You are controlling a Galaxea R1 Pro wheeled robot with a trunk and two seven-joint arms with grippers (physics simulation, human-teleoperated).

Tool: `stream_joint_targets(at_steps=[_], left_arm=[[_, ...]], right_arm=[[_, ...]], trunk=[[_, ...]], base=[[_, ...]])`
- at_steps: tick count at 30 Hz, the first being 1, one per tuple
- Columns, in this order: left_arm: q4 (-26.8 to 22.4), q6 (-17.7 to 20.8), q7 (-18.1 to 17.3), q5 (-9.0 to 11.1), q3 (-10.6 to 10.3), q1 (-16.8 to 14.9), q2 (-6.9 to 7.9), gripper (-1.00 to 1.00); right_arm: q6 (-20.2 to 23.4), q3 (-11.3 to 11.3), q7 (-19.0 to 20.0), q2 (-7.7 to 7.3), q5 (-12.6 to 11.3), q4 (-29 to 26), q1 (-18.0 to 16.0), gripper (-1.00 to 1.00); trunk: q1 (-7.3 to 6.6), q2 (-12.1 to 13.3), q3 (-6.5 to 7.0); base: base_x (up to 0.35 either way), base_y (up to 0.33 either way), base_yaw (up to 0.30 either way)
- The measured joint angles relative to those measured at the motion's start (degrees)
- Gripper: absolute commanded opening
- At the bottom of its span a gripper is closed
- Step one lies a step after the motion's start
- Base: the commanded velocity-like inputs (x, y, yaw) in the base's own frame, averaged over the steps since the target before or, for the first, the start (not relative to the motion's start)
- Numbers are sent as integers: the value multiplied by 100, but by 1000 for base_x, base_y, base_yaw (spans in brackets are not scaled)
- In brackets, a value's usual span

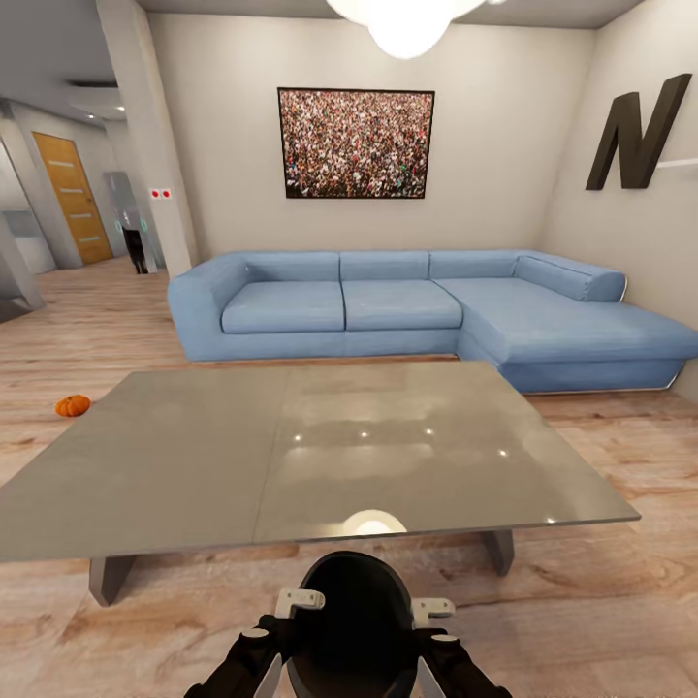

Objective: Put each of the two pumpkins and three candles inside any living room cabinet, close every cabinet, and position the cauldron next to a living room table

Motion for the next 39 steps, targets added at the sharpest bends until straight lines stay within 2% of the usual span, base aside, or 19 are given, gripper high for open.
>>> stream_joint_targets(at_steps=[4, 7, 39], left_arm=[[0, -13, 0, 6, 0, -1, 1, -100], [0, -2, 0, 1, 0, 0, 0, -100], [3, -14, 0, 6, 0, 0, 0, -100]], right_arm=[[-1, 2, 0, 0, 10, -4, -3, -100], [0, 1, 0, 0, 1, 0, 0, -100], [-1, 3, 0, -1, 10, -4, -2, -100]], trunk=[[22, -42, -18], [88, -160, -72], [88, -162, -72]], base=[[0, 0, 0], [0, 0, 0], [5, 0, 0]])
